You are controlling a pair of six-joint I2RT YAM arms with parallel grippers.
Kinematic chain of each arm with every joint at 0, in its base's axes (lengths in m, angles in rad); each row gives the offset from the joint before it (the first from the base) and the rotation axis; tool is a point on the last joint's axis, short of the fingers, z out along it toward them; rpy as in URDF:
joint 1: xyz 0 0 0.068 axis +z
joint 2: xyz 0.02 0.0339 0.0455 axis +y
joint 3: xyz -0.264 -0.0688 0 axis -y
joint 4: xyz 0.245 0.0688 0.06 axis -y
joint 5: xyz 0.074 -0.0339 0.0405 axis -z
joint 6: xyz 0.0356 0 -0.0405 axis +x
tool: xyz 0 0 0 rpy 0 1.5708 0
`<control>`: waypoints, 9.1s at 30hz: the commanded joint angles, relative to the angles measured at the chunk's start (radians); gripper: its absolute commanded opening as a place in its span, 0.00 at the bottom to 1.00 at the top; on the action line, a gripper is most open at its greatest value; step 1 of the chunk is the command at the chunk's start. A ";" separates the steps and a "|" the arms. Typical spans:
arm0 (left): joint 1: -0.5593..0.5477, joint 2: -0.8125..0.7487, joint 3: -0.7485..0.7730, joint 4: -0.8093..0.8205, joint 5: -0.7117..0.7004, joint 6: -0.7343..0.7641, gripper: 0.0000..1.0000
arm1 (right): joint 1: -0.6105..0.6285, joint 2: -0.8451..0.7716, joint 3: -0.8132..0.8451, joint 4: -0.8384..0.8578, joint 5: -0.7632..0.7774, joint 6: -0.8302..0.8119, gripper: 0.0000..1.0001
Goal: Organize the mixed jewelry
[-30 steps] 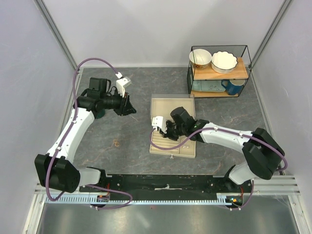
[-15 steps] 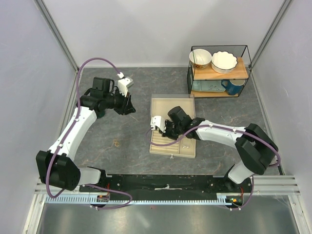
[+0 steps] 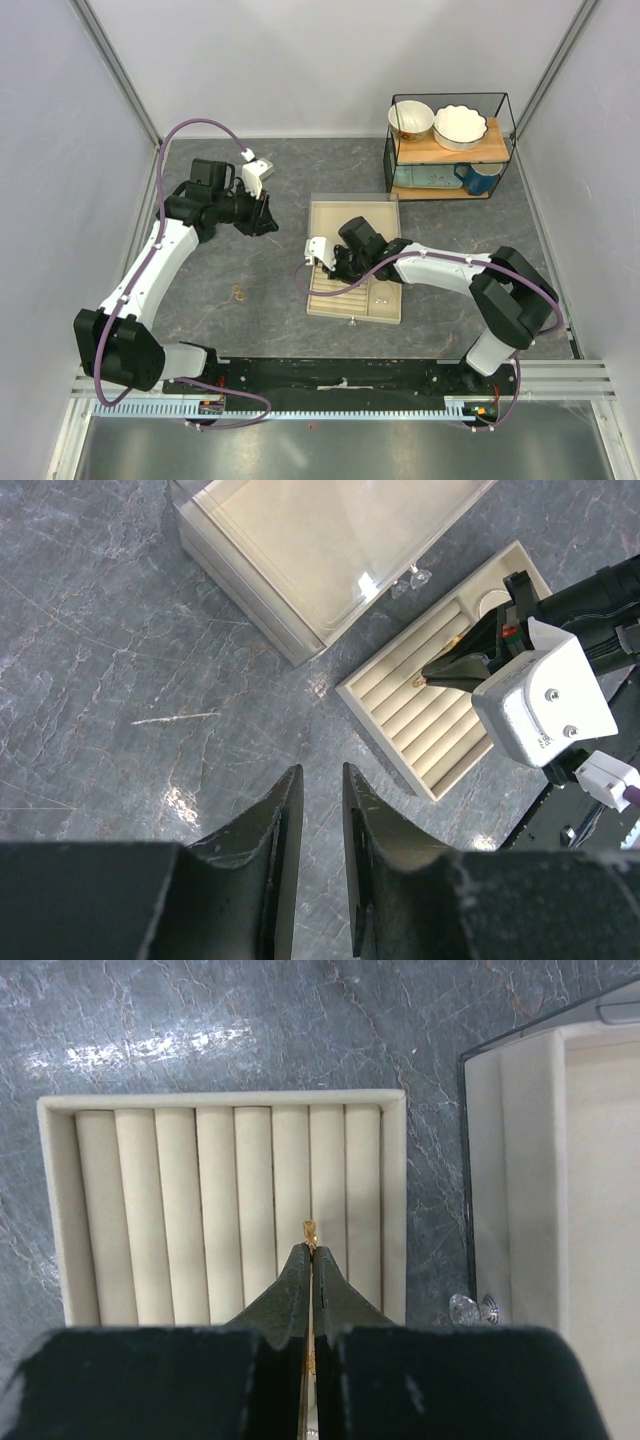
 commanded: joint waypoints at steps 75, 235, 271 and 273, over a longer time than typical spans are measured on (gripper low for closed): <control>-0.004 -0.040 -0.032 0.020 0.059 0.006 0.29 | -0.003 0.104 0.020 0.041 0.075 -0.015 0.00; 0.175 0.088 -0.441 0.009 -0.189 0.968 0.43 | -0.095 -0.233 -0.079 -0.013 0.039 0.058 0.47; 0.146 0.200 -0.394 0.084 -0.228 0.935 0.02 | -0.096 -0.224 -0.075 -0.018 0.038 0.051 0.47; 0.146 0.194 -0.365 0.084 -0.205 0.893 0.02 | -0.096 -0.227 -0.072 -0.019 0.041 0.051 0.47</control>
